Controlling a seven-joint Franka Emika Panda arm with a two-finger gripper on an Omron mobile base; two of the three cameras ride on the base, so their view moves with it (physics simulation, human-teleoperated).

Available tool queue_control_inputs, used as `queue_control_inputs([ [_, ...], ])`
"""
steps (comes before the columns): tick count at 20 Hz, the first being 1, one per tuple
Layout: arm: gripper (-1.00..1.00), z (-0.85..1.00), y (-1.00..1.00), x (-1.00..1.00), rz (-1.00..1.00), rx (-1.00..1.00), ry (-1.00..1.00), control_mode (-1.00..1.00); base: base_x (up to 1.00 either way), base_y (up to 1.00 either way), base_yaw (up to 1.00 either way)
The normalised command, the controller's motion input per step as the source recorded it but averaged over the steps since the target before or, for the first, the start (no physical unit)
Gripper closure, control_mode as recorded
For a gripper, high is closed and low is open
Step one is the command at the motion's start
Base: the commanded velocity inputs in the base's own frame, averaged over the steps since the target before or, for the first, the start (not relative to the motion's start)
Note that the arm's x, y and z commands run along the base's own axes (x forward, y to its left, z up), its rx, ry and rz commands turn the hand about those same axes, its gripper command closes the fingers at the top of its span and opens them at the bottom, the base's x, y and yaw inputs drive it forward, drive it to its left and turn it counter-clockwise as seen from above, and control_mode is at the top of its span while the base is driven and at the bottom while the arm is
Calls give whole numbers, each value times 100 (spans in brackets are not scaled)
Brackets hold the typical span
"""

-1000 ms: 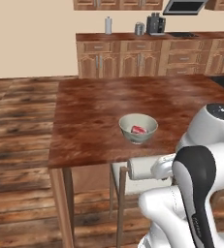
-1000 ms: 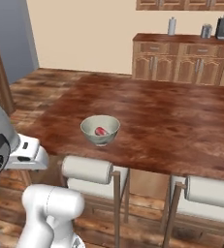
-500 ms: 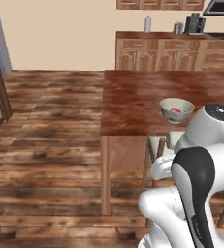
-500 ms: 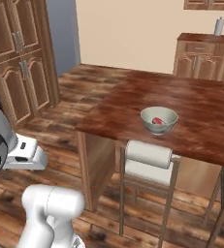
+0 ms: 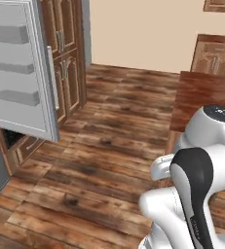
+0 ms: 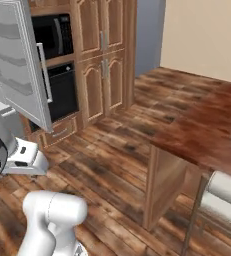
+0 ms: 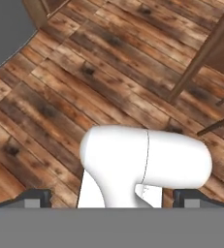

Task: Open the fridge, grab two sodas, and place both sodas inside the bowl with ice on the dining counter.

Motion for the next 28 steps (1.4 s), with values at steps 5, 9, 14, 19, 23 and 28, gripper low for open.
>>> queue_control_inputs([
  [5,-100,0,0,0,0,0,0,100,0,71,57],
  [9,-100,0,0,0,0,0,0,100,11,68,51],
  [14,-100,0,0,0,0,0,0,100,41,66,39],
  [19,-100,0,0,0,0,0,0,100,71,51,34],
  [23,-100,0,0,0,0,0,0,100,74,33,33],
  [28,-100,0,0,0,0,0,0,100,78,3,28],
])
